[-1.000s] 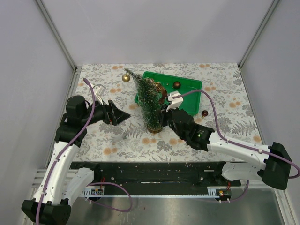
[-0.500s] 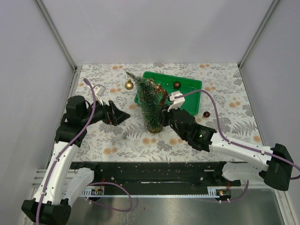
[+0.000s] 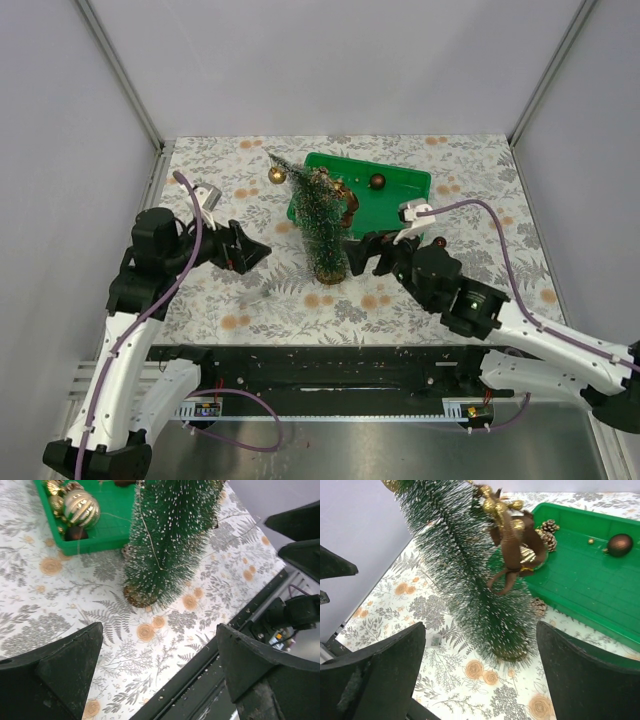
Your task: Decorate the small christmas tree
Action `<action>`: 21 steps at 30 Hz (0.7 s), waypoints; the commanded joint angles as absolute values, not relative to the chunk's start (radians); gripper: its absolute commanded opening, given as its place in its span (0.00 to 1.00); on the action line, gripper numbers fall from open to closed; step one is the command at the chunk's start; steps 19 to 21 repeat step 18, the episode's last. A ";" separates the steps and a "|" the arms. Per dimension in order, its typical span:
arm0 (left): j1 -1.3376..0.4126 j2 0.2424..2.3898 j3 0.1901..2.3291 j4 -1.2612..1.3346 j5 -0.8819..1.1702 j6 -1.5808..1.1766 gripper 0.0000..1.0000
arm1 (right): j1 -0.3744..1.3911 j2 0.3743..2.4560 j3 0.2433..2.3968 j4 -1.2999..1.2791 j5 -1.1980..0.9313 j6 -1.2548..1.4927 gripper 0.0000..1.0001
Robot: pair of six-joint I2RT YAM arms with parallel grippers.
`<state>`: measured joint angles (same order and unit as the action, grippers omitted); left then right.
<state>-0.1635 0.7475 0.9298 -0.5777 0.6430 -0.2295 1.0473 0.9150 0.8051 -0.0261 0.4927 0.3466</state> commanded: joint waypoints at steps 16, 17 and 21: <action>-0.158 0.657 1.031 -0.787 0.161 -0.006 0.99 | 1.057 0.569 0.854 -0.448 0.695 0.385 1.00; -0.156 0.654 1.029 -0.788 0.153 0.021 0.99 | 1.055 0.569 0.856 -0.459 0.698 0.387 0.99; -0.158 0.657 1.026 -0.787 0.143 0.018 0.99 | 1.057 0.571 0.859 -0.466 0.706 0.387 0.99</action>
